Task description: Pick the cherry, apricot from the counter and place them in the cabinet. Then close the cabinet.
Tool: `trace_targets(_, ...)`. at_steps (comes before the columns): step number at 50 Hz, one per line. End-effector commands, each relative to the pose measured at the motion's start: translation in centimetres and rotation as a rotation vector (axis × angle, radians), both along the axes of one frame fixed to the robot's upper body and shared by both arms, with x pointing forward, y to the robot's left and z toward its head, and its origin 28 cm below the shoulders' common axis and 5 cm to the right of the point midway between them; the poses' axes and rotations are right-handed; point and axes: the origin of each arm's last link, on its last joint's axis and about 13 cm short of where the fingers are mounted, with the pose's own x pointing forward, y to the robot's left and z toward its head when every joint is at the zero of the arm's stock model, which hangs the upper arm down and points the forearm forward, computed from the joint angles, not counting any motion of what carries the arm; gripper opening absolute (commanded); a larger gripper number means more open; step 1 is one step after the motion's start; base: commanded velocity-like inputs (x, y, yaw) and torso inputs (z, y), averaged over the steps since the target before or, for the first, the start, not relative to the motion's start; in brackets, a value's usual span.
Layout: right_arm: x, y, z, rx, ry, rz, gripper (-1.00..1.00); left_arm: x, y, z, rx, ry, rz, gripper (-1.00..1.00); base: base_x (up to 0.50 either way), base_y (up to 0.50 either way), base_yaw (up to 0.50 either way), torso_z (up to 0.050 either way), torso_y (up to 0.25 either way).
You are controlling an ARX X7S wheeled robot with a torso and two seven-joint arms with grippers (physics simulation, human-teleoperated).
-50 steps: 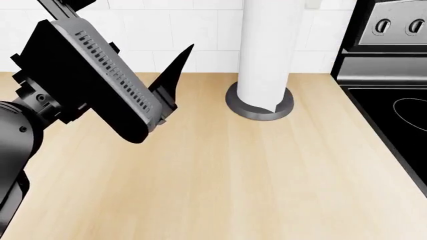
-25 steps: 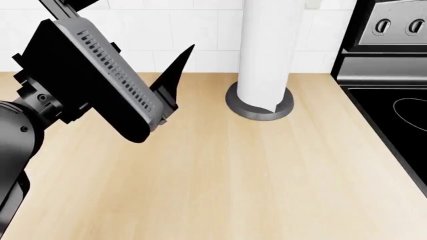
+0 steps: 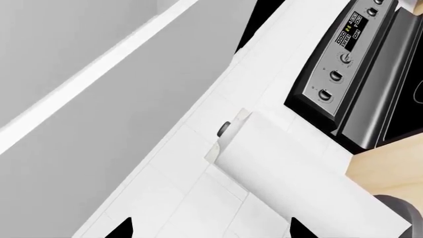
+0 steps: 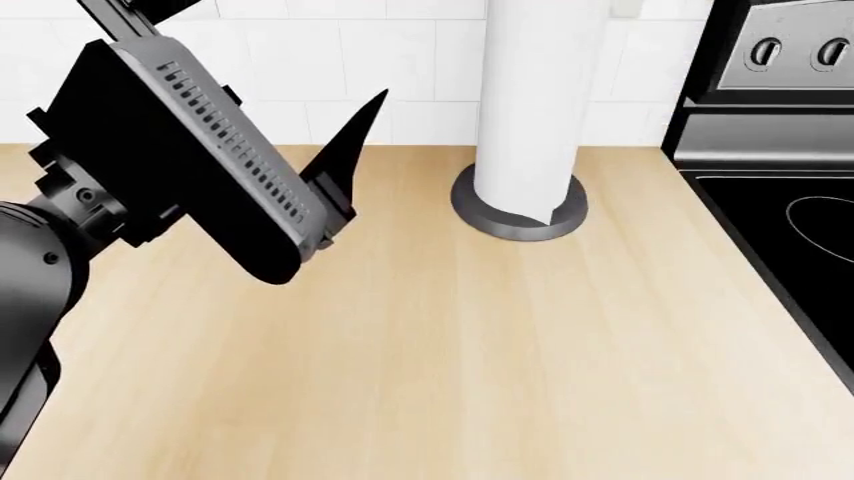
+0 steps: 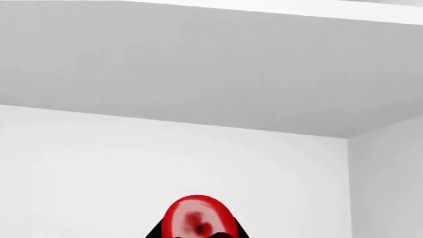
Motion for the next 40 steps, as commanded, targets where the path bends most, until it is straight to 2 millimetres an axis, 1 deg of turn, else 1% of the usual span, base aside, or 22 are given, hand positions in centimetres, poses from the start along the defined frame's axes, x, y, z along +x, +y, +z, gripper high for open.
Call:
trace_targets(1, -0.17, -0.06, -0.12, -0.032, 0.068, -0.019, -1.0, 0.07, 0.03, -0.19, -0.006, 0.002, 0.001, 1.0, 0.0, 0.0, 0.0, 0.0, 0.0)
trace_targets(25, -0.04, -0.15, -0.96, -0.107, 0.195, -0.035, -1.0, 0.23, 0.04, -0.44, -0.007, 0.008, 0.002, 1.0, 0.0, 0.0, 0.0, 0.0, 0.0)
trace_targets(40, 0.01, -0.13, -1.04, -0.12, 0.201, -0.037, -1.0, 0.06, 0.09, -0.5, -0.011, 0.007, 0.005, 1.0, 0.0, 0.0, 0.0, 0.0, 0.0)
